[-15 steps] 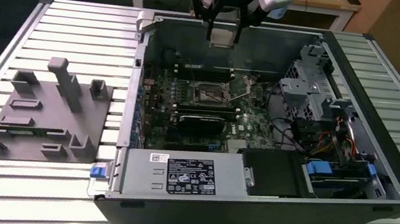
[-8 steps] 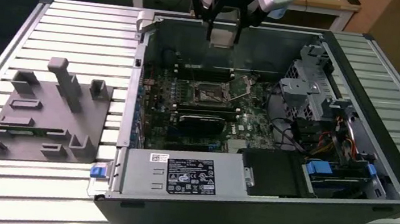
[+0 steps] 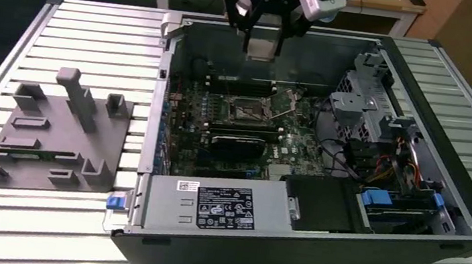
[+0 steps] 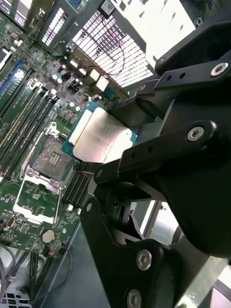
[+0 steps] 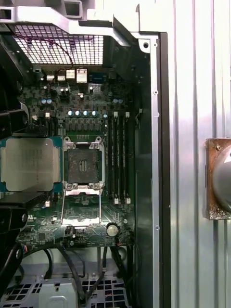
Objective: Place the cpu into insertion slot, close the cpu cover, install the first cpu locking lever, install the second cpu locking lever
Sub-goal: 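Place the cpu into insertion slot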
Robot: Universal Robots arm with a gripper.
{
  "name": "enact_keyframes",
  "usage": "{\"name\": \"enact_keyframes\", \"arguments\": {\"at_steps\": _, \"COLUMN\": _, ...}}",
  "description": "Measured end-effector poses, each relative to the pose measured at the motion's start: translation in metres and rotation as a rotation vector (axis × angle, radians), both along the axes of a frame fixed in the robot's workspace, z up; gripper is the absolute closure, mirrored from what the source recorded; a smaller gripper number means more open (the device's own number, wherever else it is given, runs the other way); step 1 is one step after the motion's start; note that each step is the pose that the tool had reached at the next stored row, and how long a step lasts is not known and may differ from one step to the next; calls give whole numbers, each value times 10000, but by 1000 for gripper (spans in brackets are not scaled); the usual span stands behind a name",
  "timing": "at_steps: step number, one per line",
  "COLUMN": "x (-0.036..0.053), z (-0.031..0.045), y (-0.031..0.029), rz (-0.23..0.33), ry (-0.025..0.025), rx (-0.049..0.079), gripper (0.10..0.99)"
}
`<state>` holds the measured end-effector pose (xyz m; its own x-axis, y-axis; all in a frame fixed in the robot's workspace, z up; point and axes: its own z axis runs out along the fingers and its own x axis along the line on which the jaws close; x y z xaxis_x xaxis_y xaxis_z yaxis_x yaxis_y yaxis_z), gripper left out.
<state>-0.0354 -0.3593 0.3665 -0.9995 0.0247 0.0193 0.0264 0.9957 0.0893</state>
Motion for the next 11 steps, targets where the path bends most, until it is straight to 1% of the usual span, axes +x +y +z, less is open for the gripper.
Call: {"name": "enact_keyframes", "arguments": {"at_steps": 11, "x": 0, "z": -95, "y": 0, "rz": 0, "ry": 0, "rx": 0, "gripper": 549}}
